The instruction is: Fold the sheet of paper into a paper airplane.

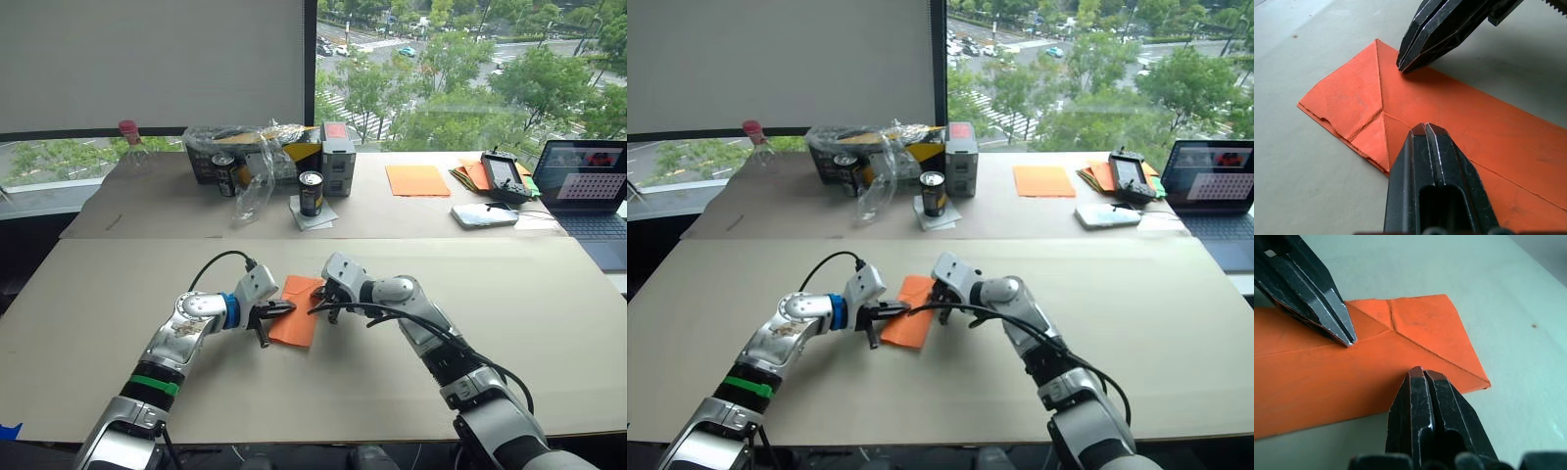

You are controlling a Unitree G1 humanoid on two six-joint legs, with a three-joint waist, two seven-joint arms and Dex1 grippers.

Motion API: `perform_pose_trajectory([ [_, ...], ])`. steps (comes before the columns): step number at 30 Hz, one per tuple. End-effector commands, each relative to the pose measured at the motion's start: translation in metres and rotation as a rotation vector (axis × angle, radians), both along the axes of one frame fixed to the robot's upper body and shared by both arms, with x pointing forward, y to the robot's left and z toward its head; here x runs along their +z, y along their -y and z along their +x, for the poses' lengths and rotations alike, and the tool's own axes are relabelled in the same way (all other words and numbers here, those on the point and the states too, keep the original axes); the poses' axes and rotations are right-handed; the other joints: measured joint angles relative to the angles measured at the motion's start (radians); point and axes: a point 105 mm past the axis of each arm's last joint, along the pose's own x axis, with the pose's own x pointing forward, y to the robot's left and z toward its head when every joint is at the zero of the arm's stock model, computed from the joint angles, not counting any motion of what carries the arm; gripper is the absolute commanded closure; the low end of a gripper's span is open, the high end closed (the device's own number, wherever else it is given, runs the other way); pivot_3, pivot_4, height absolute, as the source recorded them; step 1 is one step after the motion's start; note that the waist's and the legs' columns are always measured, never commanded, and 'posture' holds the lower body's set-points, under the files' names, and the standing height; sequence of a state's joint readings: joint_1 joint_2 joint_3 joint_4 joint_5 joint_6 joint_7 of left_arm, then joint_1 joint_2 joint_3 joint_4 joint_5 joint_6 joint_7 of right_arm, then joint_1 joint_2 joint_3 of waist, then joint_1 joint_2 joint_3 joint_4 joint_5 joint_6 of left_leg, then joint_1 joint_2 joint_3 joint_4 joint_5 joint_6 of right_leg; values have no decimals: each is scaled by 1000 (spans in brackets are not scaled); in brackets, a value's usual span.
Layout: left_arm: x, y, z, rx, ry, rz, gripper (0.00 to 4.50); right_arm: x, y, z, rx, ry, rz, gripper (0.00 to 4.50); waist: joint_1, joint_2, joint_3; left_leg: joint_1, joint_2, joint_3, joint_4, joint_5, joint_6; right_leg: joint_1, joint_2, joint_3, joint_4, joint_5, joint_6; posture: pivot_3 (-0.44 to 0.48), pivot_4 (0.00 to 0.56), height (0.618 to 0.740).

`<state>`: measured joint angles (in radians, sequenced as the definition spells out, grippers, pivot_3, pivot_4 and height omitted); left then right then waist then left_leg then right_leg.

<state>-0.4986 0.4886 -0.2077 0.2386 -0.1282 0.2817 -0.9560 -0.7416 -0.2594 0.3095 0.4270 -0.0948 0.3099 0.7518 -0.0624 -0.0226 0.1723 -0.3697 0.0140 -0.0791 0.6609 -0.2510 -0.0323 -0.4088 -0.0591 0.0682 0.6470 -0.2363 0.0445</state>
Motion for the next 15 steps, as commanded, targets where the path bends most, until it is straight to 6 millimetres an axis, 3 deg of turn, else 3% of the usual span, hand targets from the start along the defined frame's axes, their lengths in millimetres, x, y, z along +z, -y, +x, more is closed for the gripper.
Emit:
perform_pose_trajectory([
  [1,-10,-3,-3,10,-25,26,4500,12,8,15,-60,45,33,4443,1,0,0,0,0,0,0,0,0,0,0,0,0,0,0,0,150,732],
  [9,-11,-3,-5,16,-27,20,4500,19,1,15,-12,90,63,4443,-2,0,0,0,0,0,0,0,0,0,0,0,0,0,0,0,150,732],
  [12,-9,-2,-4,25,-32,1,4500,48,-4,11,35,218,143,4443,-4,0,0,0,0,0,0,0,0,0,0,0,0,0,0,0,150,732],
  [15,-9,-1,-5,23,-38,-6,4500,42,0,8,47,200,119,4443,-4,0,0,0,0,0,0,0,0,0,0,0,0,0,0,0,150,732],
])
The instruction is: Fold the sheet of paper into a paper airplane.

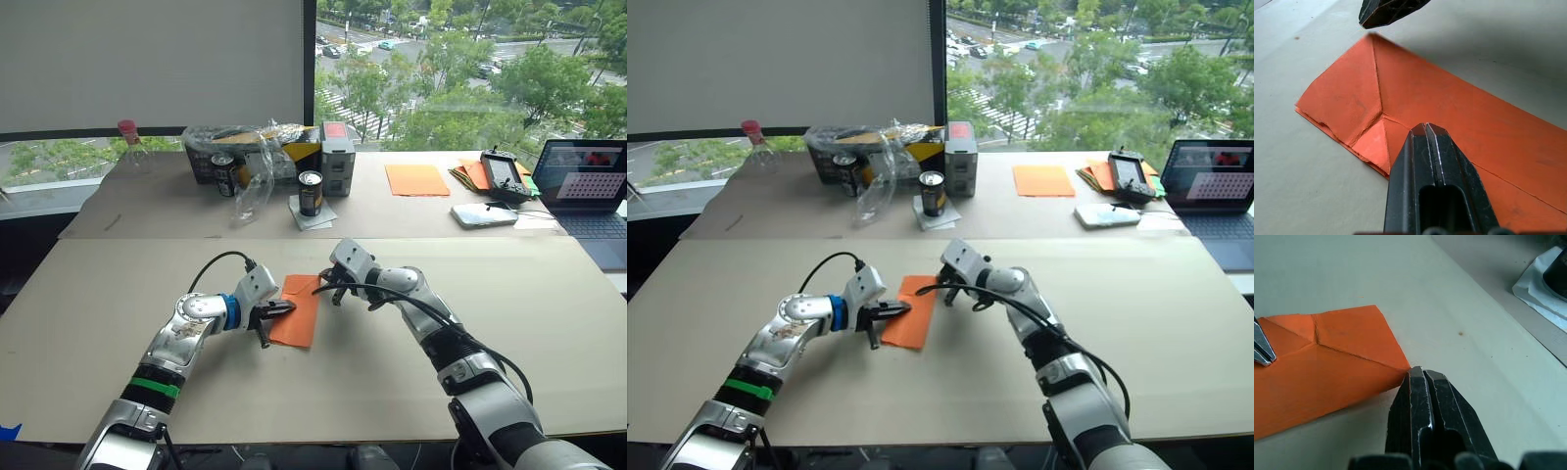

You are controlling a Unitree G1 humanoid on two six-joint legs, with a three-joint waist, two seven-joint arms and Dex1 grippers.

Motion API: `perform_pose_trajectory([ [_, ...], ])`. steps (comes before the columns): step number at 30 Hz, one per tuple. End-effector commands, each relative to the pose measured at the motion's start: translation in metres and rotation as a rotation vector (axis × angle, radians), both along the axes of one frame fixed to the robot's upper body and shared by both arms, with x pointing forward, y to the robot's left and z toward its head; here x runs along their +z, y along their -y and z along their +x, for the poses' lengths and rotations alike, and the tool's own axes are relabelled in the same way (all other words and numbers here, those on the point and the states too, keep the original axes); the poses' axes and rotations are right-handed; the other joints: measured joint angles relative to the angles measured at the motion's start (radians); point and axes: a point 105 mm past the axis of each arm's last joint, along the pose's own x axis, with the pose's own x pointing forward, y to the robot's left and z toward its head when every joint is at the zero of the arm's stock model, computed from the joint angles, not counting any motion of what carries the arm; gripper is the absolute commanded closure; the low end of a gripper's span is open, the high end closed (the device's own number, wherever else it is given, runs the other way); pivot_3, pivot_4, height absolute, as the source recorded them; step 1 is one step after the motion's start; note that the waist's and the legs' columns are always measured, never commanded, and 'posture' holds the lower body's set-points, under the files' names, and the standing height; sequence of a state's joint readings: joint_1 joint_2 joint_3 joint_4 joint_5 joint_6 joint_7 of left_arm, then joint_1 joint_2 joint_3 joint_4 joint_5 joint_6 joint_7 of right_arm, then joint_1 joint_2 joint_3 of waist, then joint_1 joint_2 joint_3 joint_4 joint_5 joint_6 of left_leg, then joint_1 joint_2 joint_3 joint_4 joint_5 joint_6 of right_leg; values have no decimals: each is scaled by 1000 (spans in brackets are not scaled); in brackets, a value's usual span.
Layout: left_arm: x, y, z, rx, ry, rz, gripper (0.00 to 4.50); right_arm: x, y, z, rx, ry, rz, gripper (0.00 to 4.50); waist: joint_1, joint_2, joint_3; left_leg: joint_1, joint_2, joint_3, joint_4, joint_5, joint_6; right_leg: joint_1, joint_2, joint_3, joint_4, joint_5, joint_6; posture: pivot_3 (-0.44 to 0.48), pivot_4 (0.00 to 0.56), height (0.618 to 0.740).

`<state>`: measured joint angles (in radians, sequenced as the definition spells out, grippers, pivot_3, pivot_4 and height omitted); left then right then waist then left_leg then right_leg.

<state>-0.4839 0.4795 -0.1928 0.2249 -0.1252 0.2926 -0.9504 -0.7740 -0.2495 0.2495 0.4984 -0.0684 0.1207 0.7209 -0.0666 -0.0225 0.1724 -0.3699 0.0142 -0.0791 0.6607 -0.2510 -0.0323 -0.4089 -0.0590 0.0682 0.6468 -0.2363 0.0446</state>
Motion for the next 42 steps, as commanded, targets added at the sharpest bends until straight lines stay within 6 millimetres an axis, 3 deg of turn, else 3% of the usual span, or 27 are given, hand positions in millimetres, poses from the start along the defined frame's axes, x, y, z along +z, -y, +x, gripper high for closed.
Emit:
perform_pose_trajectory([
  [1,-8,0,-4,7,-35,4,4500,11,1,-3,34,43,11,4443,2,0,0,0,0,0,0,0,0,0,0,0,0,0,0,0,150,732],
  [15,-7,1,-5,-6,-41,5,4500,-35,-9,-29,132,-133,-16,4443,1,0,0,0,0,0,0,0,0,0,0,0,0,0,0,0,150,732],
  [23,-8,1,-4,-4,-48,4,4500,-62,-9,-71,272,-234,-51,4443,3,0,0,0,0,0,0,0,0,1,0,0,0,0,0,0,150,732],
  [30,-9,0,-6,-7,-54,5,4500,-76,-16,-109,393,-287,-106,4443,3,0,-1,2,0,0,0,0,0,2,0,0,-1,-1,1,0,150,732],
  [42,-13,1,-8,-25,-70,12,4500,-82,-26,-142,521,-293,-271,4443,3,-1,-2,2,0,0,0,0,0,3,0,0,-1,-2,2,0,150,732],
])
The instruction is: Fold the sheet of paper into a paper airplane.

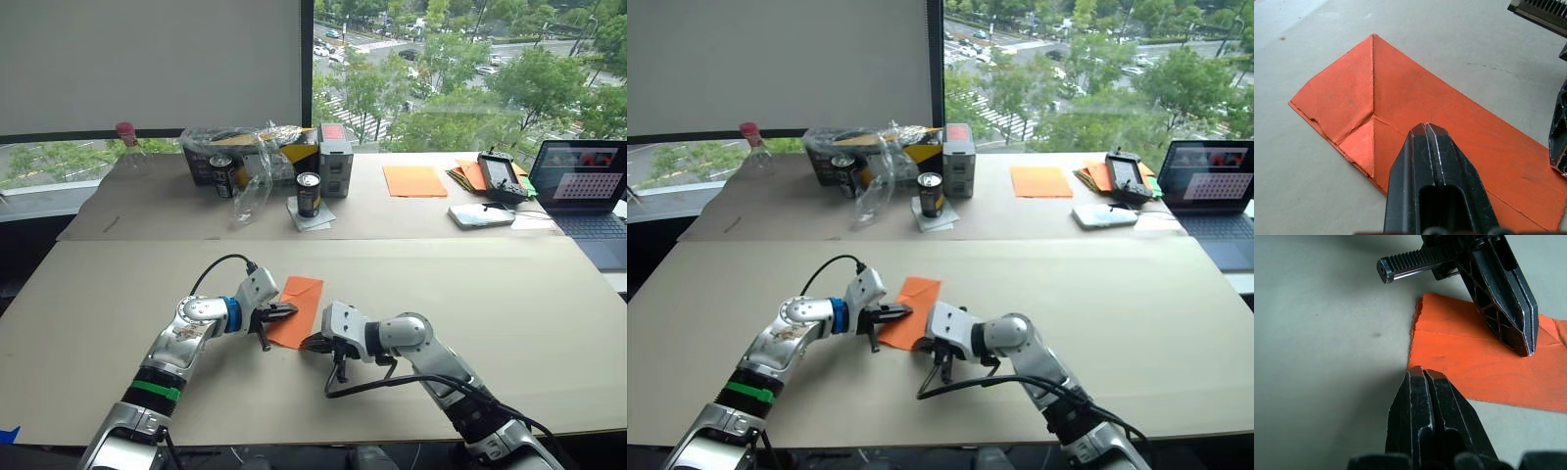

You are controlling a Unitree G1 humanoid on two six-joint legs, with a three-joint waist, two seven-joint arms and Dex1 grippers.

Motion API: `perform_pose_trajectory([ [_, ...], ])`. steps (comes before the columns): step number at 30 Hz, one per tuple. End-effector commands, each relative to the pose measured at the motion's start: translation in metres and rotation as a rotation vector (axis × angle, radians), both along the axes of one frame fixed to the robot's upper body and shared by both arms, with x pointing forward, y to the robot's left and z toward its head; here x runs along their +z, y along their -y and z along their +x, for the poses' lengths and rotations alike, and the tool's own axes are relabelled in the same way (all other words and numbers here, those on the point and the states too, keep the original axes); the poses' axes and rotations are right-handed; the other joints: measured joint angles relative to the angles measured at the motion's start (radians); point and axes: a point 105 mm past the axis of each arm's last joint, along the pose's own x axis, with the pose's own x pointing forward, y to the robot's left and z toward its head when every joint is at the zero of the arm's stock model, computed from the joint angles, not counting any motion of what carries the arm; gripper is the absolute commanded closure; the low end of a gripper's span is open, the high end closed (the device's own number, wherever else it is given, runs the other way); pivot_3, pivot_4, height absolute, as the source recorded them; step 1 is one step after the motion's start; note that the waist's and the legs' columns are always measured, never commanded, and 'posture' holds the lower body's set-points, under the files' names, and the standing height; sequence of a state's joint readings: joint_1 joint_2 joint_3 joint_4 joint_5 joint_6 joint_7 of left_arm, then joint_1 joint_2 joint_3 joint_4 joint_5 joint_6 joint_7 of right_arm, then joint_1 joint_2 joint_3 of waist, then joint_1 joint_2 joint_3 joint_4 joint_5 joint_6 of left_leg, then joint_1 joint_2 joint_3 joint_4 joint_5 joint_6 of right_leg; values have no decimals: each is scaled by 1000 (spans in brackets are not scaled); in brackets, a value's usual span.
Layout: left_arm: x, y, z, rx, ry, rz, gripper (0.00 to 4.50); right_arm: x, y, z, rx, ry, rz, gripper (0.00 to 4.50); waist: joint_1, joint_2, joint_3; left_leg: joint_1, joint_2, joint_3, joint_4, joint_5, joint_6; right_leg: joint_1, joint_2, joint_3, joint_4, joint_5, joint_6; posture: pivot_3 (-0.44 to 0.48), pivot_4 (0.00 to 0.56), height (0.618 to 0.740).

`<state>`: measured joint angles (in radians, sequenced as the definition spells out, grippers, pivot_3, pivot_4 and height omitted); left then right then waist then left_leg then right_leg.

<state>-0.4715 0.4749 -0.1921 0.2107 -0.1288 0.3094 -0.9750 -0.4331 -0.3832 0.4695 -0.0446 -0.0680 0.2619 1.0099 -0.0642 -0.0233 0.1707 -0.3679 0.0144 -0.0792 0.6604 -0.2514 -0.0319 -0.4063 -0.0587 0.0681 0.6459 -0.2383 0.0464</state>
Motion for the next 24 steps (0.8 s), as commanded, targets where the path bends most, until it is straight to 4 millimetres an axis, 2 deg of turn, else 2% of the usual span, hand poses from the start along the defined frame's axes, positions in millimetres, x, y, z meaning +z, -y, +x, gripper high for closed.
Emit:
perform_pose_trajectory([
  [1,-10,-1,-2,-4,-41,21,4500,-30,-3,-26,84,-113,-113,4443,0,0,-1,0,0,0,0,0,0,0,0,0,0,0,0,0,150,732],
  [5,-8,0,1,-5,-33,18,4500,-22,2,-17,44,-81,-107,4443,2,0,-2,0,0,0,0,0,0,1,0,0,0,0,0,0,150,732],
  [11,-5,-3,3,2,-25,11,4500,36,4,-1,-30,-58,88,4443,12,0,-2,0,0,0,0,0,0,0,0,0,0,0,0,0,150,732],
  [14,-1,-5,5,16,-20,-2,4500,50,10,9,-67,-51,118,4443,13,0,-2,-1,0,0,0,0,0,0,0,0,0,0,0,0,150,732],
  [19,9,-7,6,45,-26,-53,4500,39,8,24,-110,-24,49,4443,14,0,-2,-1,0,0,0,0,0,-1,0,0,0,0,0,0,150,732],
  [24,26,-18,8,96,-25,-116,4500,19,-6,35,-131,-16,-4,4443,14,-1,-1,-3,0,0,0,0,0,-3,0,0,0,0,0,0,150,732],
])
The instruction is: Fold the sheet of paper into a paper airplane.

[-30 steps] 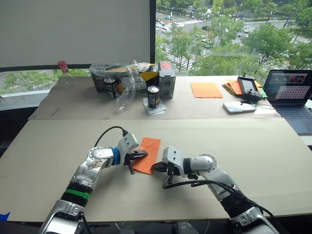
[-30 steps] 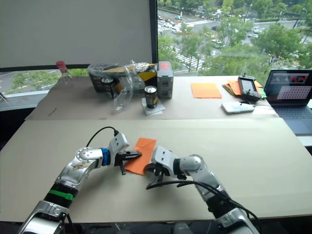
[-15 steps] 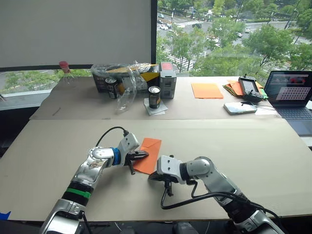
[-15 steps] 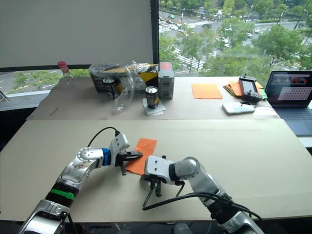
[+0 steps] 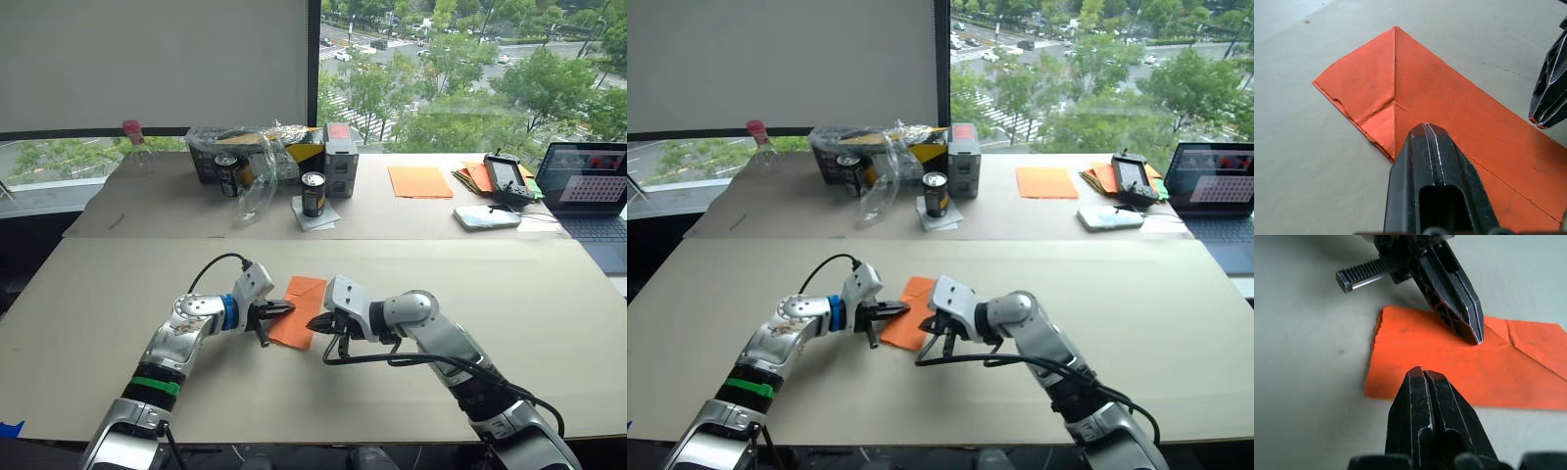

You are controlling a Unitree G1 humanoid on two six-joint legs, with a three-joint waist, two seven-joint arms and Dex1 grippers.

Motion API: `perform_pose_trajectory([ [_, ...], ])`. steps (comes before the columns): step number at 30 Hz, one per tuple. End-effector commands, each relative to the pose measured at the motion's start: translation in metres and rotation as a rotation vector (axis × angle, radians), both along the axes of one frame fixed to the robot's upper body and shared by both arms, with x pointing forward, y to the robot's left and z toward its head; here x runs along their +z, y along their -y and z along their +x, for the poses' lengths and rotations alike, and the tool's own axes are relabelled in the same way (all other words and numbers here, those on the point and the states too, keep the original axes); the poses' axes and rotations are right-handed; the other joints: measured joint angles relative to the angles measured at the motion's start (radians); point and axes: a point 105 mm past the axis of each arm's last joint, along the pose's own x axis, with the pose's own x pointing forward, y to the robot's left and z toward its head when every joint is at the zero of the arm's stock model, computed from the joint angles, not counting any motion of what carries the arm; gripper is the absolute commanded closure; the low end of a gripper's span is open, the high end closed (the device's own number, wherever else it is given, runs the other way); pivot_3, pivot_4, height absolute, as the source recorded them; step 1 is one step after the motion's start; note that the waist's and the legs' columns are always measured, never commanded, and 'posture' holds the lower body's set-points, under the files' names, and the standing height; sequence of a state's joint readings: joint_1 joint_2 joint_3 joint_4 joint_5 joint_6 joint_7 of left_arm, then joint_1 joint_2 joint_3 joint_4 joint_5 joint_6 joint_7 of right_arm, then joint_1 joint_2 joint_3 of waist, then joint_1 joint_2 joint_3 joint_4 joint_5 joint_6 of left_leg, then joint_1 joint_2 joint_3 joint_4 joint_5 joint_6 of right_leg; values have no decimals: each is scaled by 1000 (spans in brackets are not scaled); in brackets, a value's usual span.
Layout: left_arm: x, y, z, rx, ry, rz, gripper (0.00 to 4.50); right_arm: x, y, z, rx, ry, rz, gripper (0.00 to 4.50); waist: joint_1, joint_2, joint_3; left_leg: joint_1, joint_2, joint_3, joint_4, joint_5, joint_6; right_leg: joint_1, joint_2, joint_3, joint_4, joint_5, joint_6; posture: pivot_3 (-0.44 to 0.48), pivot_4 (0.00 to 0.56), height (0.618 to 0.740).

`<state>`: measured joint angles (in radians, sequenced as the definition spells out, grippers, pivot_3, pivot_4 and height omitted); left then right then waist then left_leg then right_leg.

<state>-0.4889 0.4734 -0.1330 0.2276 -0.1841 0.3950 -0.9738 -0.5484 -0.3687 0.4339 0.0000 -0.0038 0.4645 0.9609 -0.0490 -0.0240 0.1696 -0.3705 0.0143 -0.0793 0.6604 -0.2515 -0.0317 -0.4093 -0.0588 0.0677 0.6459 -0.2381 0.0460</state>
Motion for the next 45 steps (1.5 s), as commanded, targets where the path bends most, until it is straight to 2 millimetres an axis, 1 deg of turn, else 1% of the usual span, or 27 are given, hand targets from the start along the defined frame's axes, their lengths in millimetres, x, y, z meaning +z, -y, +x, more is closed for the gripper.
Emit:
perform_pose_trajectory([
  [1,22,-9,1,33,37,-45,4500,0,-12,9,11,63,-25,4443,-3,0,0,-1,0,0,0,0,0,-2,0,0,1,0,0,0,150,732],
  [4,26,-20,-2,46,40,-33,4500,-8,-15,14,-5,55,-39,4443,-3,0,0,-2,0,0,0,0,0,-2,0,0,1,0,0,0,150,732],
  [7,28,-28,-4,62,41,-18,4500,-10,-16,16,-4,54,-44,4443,-4,0,0,-1,0,0,0,0,0,-3,0,0,1,0,0,0,150,732],
  [10,27,-37,-6,77,37,0,4500,-10,-16,17,-4,58,-43,4443,-5,0,0,-1,0,0,0,0,0,-2,0,0,2,0,-1,0,150,732],
  [13,22,-40,-8,78,28,12,4500,-7,-14,18,-8,67,-39,4443,-5,0,0,-1,0,0,0,0,0,-2,0,0,2,0,-1,0,150,732],
  [17,14,-29,-12,43,13,21,4500,14,-10,22,-21,117,-6,4443,-3,0,0,-1,0,0,0,0,0,-2,0,0,2,0,-1,0,150,732],
  [20,11,-26,-13,31,7,31,4500,26,-5,21,-20,146,-9,4443,5,0,0,-3,0,0,0,0,0,-3,0,0,1,0,-1,0,150,732],
  [23,-1,-25,-17,7,-12,62,4500,46,11,10,11,175,-13,4443,9,0,0,-12,0,0,1,0,0,-13,-1,0,2,1,-1,0,150,732],
  [27,-2,-12,-22,-47,-22,45,4500,65,33,12,-33,206,-32,4443,10,0,0,-14,-1,0,1,0,0,-13,-1,0,1,1,-1,0,150,732],
  [32,-2,5,-32,-120,-44,17,4500,75,54,20,-118,234,-61,4443,9,0,0,-13,-1,0,1,0,0,-13,-1,0,2,1,-1,0,150,732],
  [34,-4,7,-36,-141,-52,25,4500,76,59,22,-143,238,-63,4443,8,0,0,-14,-1,0,1,0,0,-13,-1,0,1,1,-1,0,150,732],
  [37,-9,6,-40,-163,-43,67,4500,76,62,22,-163,236,-65,4443,5,0,0,-13,0,0,1,0,0,-13,-1,0,1,1,-1,0,150,732],
  [39,-9,6,-40,-162,-43,66,4500,75,65,22,-169,230,-73,4443,5,0,0,-13,0,0,1,0,0,-13,-1,0,2,1,-1,0,150,732],
  [44,-3,0,-31,-127,-19,58,4500,73,70,20,-179,222,-89,4443,6,0,0,-14,-1,0,1,0,0,-13,-1,0,1,1,-1,0,150,732],
  [45,2,-3,-28,-108,-12,45,4500,72,72,20,-185,217,-94,4443,6,0,0,-14,-1,0,1,0,0,-13,-1,0,1,1,-1,0,150,732],
])
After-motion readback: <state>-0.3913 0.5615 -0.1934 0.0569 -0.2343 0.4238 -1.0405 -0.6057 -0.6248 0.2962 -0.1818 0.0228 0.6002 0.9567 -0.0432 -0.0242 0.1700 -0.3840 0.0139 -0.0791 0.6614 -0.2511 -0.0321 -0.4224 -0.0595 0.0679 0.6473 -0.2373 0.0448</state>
